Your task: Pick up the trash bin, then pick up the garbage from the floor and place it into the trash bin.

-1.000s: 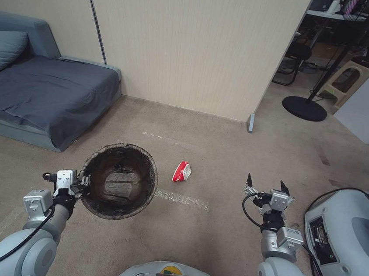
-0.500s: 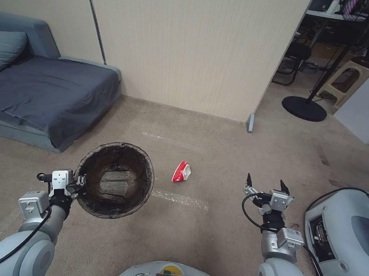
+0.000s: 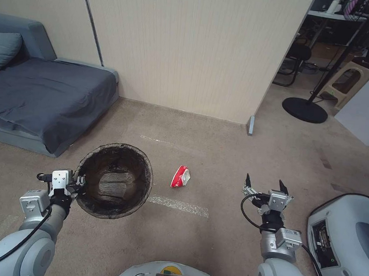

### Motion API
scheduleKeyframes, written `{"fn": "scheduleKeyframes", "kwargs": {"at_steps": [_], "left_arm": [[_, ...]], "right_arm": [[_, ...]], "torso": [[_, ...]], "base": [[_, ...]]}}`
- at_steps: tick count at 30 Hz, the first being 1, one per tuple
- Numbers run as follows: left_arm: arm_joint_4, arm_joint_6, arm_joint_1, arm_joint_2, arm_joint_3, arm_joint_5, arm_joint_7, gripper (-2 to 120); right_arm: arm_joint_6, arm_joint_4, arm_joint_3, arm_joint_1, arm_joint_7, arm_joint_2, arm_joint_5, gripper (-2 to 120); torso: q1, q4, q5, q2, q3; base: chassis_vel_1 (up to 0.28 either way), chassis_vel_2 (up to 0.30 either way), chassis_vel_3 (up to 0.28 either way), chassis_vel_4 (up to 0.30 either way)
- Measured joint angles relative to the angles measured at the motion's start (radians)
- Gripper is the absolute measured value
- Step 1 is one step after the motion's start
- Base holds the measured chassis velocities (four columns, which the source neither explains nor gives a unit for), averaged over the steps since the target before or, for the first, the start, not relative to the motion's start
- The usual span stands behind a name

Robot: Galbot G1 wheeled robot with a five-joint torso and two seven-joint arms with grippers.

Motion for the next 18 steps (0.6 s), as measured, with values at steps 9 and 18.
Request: {"fn": "scheduleKeyframes", "kwargs": {"at_steps": [9,18], "left_arm": [[0.004,0.006,-0.006,0.002,-0.002,-0.009,-0.011,3],[0.004,0.010,-0.013,0.006,-0.004,-0.016,-0.019,3]], "right_arm": [[0.001,-0.006,-0.001,0.001,0.000,0.000,-0.001,100],[0.001,-0.009,-0.002,0.002,0.000,0.000,-0.001,100]], "torso": [[0.000,-0.0002,-0.0001,0.000,0.000],[0.000,-0.0001,0.0000,0.000,0.000]], "base": [[-0.076,0.070,0.076,-0.076],[-0.068,0.066,0.062,-0.069]]}}
